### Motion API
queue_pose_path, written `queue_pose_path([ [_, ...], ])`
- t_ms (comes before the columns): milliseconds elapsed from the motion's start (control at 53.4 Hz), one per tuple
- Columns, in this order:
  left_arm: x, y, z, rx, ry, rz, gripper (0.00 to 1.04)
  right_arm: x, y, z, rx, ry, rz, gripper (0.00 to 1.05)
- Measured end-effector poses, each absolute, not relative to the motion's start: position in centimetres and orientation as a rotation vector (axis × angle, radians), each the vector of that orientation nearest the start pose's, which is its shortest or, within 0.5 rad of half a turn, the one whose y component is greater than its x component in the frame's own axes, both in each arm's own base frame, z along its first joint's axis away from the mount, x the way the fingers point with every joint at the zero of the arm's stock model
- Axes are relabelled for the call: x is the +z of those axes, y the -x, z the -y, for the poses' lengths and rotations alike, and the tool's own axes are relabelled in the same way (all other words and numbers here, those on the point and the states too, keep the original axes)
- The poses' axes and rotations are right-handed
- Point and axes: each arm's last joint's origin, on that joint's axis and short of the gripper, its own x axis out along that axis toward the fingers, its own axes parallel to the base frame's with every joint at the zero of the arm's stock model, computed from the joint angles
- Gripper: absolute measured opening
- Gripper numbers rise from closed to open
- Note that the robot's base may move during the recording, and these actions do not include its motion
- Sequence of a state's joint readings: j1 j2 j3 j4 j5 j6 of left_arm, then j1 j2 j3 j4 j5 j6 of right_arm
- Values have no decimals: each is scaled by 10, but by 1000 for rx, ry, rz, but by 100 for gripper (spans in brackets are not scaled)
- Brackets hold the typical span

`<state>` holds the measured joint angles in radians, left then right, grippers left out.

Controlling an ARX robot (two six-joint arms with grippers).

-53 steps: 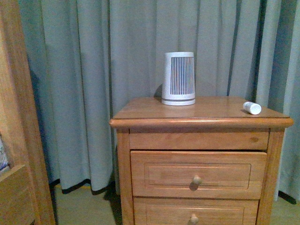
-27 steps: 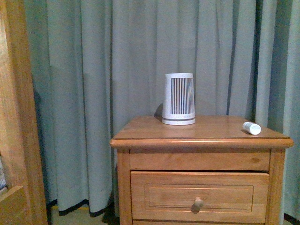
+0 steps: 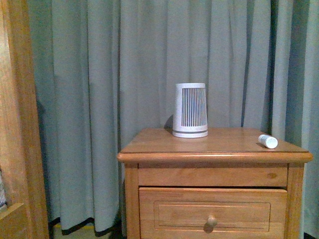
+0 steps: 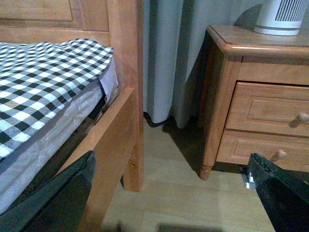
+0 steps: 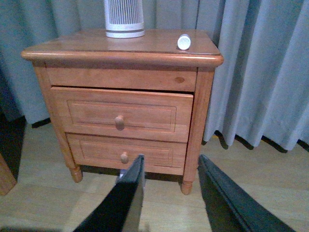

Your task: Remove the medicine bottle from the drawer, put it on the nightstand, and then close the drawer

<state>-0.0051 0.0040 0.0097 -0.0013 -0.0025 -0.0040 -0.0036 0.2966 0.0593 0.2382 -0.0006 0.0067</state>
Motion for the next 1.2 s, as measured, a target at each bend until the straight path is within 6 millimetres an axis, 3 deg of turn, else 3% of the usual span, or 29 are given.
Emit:
queue_pose_path([
  [131,166,-97,0,-3,4,4,98,177,-113,0,-3,-6,-3,3],
  [562,166,-97,0,-3,4,4,98,168,-98,0,-3,-3,6,3],
  [1049,166,-97,0,-3,4,4,98,168,-97,0,-3,-3,9,3],
  [1124,166,-97,0,-3,4,4,98,168,-97,0,-3,-3,9,13],
  [1199,166,-97,0,-3,4,4,98,168,-97,0,-3,-3,9,32],
])
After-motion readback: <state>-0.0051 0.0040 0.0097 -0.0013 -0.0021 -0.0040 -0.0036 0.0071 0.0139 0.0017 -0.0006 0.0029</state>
